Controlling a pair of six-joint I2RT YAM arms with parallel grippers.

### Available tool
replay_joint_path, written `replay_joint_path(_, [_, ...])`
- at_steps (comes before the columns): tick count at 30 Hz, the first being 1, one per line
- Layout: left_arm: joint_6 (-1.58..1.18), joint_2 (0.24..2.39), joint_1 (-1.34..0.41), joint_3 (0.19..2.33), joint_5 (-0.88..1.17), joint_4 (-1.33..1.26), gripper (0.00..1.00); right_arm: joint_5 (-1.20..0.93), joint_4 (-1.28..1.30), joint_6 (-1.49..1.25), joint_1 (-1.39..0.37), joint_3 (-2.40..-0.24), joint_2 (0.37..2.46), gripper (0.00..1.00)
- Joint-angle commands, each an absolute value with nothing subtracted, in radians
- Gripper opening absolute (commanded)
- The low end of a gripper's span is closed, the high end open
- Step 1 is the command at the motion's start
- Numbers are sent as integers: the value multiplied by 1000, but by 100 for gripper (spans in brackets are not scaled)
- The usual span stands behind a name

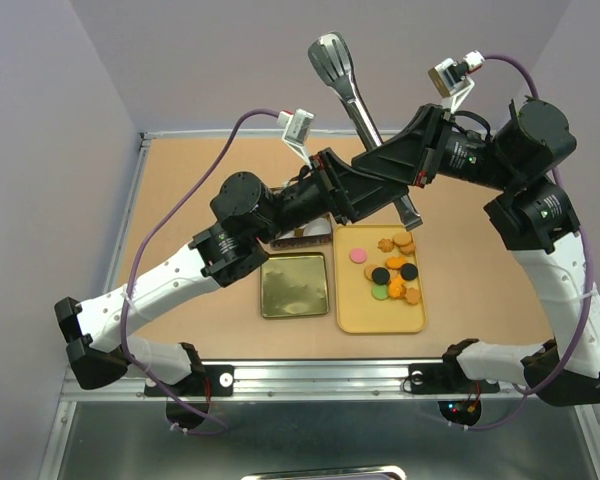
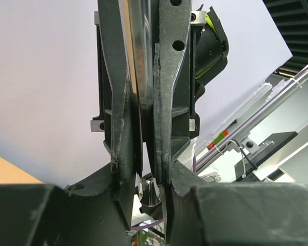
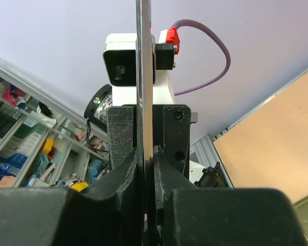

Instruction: Pack the cookies

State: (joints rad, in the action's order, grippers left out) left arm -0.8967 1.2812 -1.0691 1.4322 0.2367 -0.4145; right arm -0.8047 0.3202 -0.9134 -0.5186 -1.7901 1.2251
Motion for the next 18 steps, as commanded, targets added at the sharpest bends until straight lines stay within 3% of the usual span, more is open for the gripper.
replay_joint_path(1, [-910,1266,-1063,1451,241,-571,31,-824,305,-900,-528,-1782,1213,13])
replay_joint_path(2, [-910,1262,-1065,1444,241,-571,42,-821,304,-897,-528,-1782,1212,13])
replay_joint_path(8, [-926,1175,-1060,1312,207,-572,61,-793,307,-893,-528,-1787,1220,8])
replay_joint_path(18, [-945,932,-1058,1092,115,-442,74,-726,325,-851,-526,-1750,1239,8])
